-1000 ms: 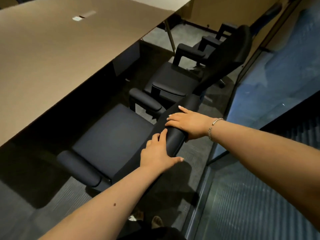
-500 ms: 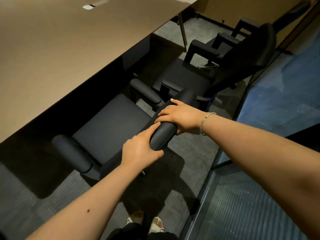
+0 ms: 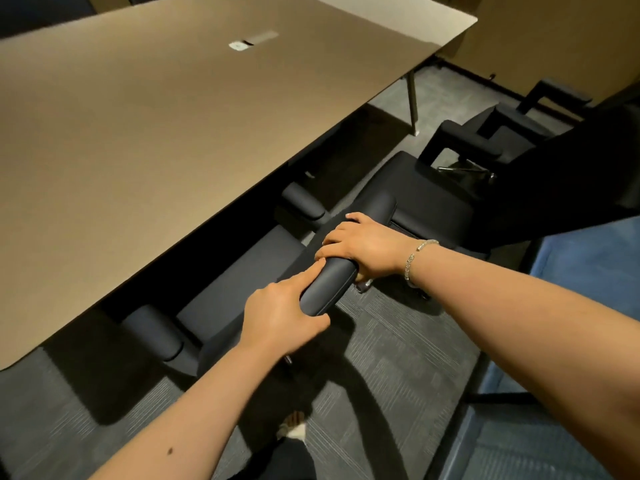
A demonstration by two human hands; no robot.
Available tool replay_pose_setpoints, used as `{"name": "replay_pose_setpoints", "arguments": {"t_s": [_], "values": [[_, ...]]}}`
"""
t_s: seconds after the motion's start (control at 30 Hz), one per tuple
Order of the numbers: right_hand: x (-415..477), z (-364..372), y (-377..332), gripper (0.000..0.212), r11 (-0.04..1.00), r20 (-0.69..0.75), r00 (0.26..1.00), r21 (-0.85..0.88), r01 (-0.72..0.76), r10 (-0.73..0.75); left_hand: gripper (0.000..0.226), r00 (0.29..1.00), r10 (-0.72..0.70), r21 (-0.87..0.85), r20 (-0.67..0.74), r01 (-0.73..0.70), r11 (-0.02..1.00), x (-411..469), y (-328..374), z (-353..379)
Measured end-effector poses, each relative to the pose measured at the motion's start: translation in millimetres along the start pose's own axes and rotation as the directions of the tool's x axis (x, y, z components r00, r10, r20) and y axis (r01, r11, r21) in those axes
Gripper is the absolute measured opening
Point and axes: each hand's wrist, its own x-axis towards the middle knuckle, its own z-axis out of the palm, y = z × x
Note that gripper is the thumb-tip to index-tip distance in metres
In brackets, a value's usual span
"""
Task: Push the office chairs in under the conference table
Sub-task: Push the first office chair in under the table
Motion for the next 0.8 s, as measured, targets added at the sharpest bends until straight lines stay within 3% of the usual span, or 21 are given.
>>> {"name": "replay_pose_setpoints", "arguments": {"t_s": [0.4, 0.8], "values": [[140, -24, 27, 0.061, 1.000, -0.101, 0.995, 0.012, 0.026, -0.025, 0.088, 1.000, -0.022, 0.018, 0.017, 0.021, 1.000, 81, -112, -62], [215, -47, 41, 0.056, 1.000, -0.035, 0.999, 0.017, -0.015, 0.016, 0.085, 0.995, -0.094, 0.049, 0.021, 0.093, 0.994, 127, -164, -95]]}}
